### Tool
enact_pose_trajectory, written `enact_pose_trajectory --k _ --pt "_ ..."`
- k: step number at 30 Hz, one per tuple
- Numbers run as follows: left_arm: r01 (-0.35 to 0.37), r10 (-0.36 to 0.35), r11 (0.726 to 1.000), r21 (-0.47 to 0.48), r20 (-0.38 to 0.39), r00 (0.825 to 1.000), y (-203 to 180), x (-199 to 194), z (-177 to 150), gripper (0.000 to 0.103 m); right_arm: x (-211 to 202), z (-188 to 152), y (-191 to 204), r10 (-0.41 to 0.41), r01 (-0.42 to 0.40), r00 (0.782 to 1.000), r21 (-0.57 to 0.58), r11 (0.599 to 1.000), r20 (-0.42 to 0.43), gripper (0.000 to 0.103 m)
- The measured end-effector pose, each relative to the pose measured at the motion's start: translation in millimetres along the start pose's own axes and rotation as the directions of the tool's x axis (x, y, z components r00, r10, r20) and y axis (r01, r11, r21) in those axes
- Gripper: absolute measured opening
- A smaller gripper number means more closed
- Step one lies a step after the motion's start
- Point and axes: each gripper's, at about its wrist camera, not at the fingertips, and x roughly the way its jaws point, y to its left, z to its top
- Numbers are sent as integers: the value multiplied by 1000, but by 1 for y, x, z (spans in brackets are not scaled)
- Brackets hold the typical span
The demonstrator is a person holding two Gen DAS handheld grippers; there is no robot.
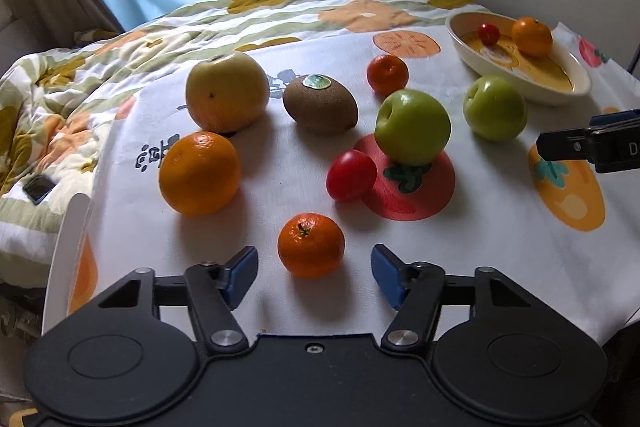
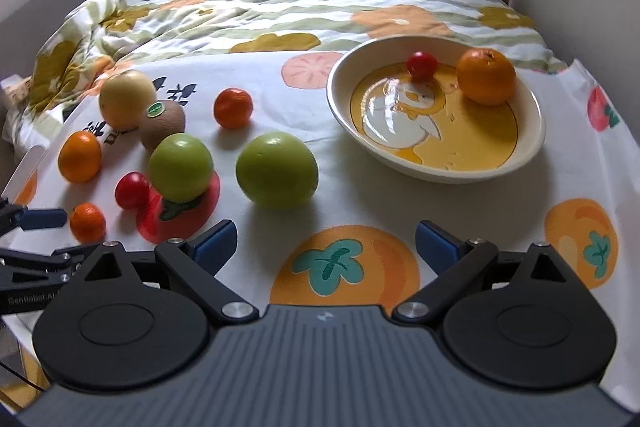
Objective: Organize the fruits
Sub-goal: 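Grasp the small tangerine with the left tool while the right tool grasps the green pomelo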
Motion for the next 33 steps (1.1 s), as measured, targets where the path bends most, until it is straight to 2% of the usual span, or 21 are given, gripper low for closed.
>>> enact_pose_trajectory --k 6,10,17,33 --pt "13 -13 1000 8 0 1000 2 5 3 42 9 -2 8 -7 7 1000 -18 1000 -18 103" --pt "12 -12 1000 0 1 1000 2 6 4 41 14 1 12 4 -4 1000 -30 1000 -22 103" --pt "3 -3 1000 -9 -3 1000 2 5 5 40 26 7 17 33 -35 999 -70 997 -36 85" --pt "-18 17 998 -52 -20 1000 -1 3 4 40 42 26 25 87 -87 996 -142 986 -9 80"
